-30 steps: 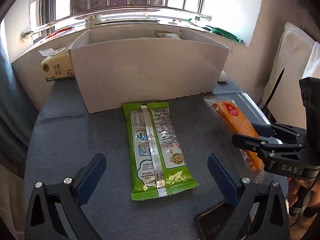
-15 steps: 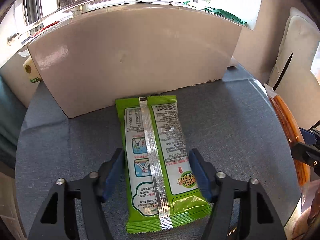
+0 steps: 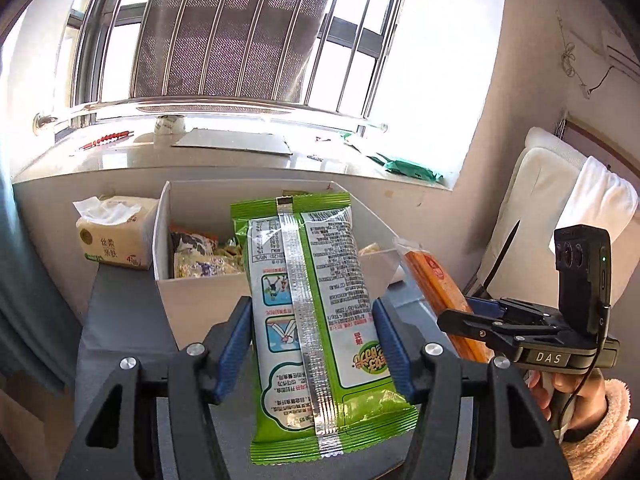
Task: Organize snacks
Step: 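Lower both packs into the white box and open both tools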
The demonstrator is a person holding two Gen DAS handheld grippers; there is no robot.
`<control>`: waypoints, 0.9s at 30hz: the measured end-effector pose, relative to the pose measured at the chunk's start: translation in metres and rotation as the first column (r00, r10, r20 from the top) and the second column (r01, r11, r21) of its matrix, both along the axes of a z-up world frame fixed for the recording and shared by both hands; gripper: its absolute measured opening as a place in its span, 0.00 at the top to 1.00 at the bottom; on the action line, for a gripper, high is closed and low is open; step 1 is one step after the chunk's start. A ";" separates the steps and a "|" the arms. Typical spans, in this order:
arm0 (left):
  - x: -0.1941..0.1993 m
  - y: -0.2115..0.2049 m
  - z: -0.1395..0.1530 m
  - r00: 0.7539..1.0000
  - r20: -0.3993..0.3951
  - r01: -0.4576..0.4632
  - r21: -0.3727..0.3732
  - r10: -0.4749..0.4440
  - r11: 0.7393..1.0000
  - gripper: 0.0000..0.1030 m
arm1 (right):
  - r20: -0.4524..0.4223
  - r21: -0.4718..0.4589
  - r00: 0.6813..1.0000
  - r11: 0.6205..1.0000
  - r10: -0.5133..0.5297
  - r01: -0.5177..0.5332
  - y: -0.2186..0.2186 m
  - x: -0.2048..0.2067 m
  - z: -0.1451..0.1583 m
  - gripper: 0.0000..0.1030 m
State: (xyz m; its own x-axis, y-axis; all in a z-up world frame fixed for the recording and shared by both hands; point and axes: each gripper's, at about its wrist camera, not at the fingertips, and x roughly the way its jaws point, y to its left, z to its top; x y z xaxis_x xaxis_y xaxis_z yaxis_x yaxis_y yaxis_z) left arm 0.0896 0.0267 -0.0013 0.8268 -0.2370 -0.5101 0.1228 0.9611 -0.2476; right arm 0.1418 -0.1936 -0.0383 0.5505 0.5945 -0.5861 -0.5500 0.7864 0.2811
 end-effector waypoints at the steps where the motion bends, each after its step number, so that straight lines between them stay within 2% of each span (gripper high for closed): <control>1: 0.011 0.008 0.012 1.000 0.013 -0.011 -0.003 0.011 1.000 0.37 | 0.007 0.002 1.000 1.000 0.003 -0.003 0.007 0.013 0.010 0.44; 5: 0.070 0.035 0.033 0.998 0.014 -0.061 -0.030 0.062 0.998 0.37 | -0.012 0.038 1.000 0.999 0.022 -0.022 0.032 0.075 0.037 0.44; 7: 0.092 0.045 0.038 0.998 0.013 -0.068 -0.014 0.068 0.998 0.37 | -0.030 0.031 0.999 0.999 0.036 -0.035 0.047 0.107 0.043 0.44; 11: 0.137 0.050 0.027 0.995 -0.040 -0.092 0.024 0.093 0.995 0.37 | -0.068 -0.033 0.998 0.999 -0.010 0.007 0.068 0.160 0.045 0.44; 13: 0.151 0.050 0.014 0.993 -0.073 -0.093 0.020 0.094 0.995 0.32 | -0.066 -0.050 0.997 0.998 -0.029 0.025 0.073 0.176 0.045 0.43; 14: 0.158 0.053 0.010 0.989 -0.098 -0.109 0.024 0.111 0.994 0.21 | -0.068 -0.059 0.997 0.998 -0.038 0.034 0.075 0.183 0.044 0.42; 15: 0.162 0.055 0.005 0.984 -0.123 -0.122 0.036 0.126 0.992 0.01 | -0.080 -0.070 0.996 0.997 -0.044 0.039 0.076 0.189 0.043 0.33; 16: 0.162 0.055 0.001 0.983 -0.138 -0.120 0.050 0.126 0.992 0.00 | -0.087 -0.076 0.995 0.996 -0.057 0.050 0.076 0.193 0.041 0.14; 18: 0.157 0.054 -0.004 0.981 -0.143 -0.123 0.082 0.134 0.989 0.00 | -0.089 -0.087 0.993 0.994 -0.071 0.063 0.074 0.195 0.040 0.00; 22: 0.143 0.055 -0.004 0.981 -0.129 -0.129 0.113 0.143 0.985 0.00 | -0.058 -0.090 0.994 0.992 -0.094 0.088 0.066 0.187 0.043 0.00; 24: 0.133 0.052 0.004 0.985 -0.083 -0.136 0.136 0.148 0.981 0.00 | -0.044 -0.108 0.994 0.990 -0.097 0.092 0.065 0.182 0.045 0.00; 27: 0.114 0.043 0.019 0.982 -0.008 -0.183 0.208 0.188 0.961 0.00 | 0.016 -0.122 0.996 0.989 -0.085 0.086 0.065 0.166 0.056 0.00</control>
